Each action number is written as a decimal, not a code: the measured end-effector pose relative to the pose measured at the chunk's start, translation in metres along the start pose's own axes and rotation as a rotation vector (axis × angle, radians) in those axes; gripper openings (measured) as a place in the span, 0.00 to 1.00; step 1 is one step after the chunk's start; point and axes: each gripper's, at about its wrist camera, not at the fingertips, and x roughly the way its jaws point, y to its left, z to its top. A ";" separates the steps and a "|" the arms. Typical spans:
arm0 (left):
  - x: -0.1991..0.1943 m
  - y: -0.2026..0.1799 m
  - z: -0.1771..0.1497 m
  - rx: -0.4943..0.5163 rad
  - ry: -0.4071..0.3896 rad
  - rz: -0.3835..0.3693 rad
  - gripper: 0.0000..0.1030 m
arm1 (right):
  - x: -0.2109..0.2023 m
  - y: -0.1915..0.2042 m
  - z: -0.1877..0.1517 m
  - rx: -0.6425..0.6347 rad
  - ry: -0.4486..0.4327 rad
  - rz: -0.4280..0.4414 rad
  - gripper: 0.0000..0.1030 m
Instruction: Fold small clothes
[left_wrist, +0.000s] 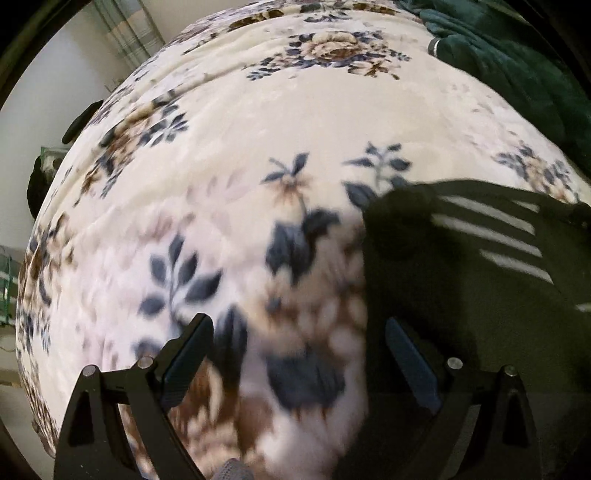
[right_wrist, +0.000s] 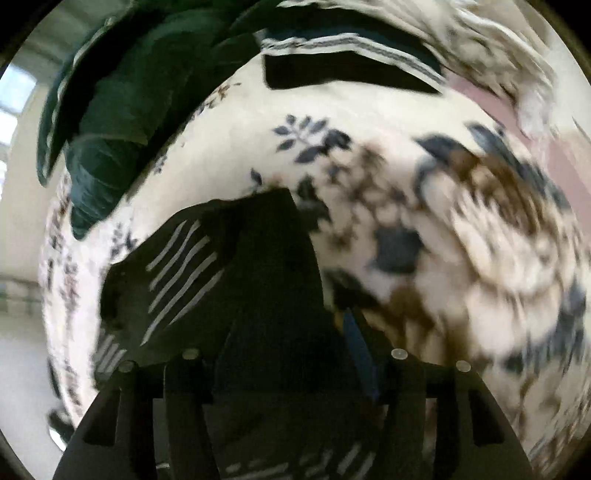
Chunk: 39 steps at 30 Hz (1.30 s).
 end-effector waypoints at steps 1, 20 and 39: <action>0.006 -0.002 0.006 0.009 0.002 0.008 0.93 | 0.009 0.006 0.004 -0.034 0.013 -0.021 0.56; -0.103 0.008 -0.030 0.021 -0.175 -0.017 1.00 | -0.025 0.018 0.012 -0.178 0.085 -0.048 0.69; -0.221 -0.331 -0.382 0.140 0.254 -0.193 1.00 | -0.078 -0.086 0.016 -0.648 0.478 0.106 0.85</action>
